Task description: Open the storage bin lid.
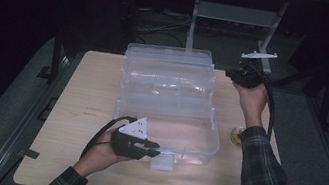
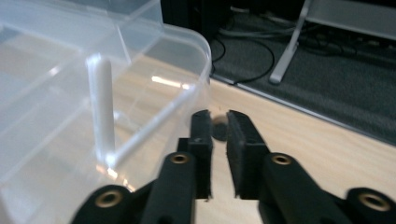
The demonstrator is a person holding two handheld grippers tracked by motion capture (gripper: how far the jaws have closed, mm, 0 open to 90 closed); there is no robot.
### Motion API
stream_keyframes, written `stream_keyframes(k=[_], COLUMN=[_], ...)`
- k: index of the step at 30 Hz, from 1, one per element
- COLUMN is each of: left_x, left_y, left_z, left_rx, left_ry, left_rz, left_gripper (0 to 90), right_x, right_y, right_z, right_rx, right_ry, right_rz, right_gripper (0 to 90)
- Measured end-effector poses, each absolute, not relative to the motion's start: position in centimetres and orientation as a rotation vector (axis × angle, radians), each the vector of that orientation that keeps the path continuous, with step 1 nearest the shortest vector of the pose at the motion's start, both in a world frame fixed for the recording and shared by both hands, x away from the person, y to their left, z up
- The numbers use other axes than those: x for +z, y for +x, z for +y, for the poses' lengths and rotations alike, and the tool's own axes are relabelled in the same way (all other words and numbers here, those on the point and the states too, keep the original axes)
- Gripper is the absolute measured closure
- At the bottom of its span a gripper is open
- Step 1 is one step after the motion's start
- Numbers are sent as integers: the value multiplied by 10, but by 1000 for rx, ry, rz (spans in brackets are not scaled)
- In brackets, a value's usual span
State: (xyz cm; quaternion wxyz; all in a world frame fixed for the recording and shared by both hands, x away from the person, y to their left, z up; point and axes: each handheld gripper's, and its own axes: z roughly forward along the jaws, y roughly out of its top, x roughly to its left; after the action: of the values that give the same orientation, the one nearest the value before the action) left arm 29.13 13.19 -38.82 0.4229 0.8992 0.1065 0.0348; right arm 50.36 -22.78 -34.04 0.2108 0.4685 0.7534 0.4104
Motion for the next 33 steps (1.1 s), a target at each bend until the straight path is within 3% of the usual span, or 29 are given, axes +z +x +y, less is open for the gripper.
stream_keyframes(k=[8, 19, 33], left_x=[-388, -389, -389], left_y=[291, 291, 292], left_z=[132, 132, 133], left_rx=[83, 78, 81], left_ry=[2250, 2242, 2246], left_rz=[267, 267, 259], left_gripper=[747, 746, 746], right_x=[-337, -339, -361], right_y=[483, 450, 418], right_z=[-240, -259, -272], right_rx=[1105, 1081, 1021], right_ry=[1298, 1354, 1420], right_rz=[2107, 2092, 2131], right_gripper=[651, 399, 214])
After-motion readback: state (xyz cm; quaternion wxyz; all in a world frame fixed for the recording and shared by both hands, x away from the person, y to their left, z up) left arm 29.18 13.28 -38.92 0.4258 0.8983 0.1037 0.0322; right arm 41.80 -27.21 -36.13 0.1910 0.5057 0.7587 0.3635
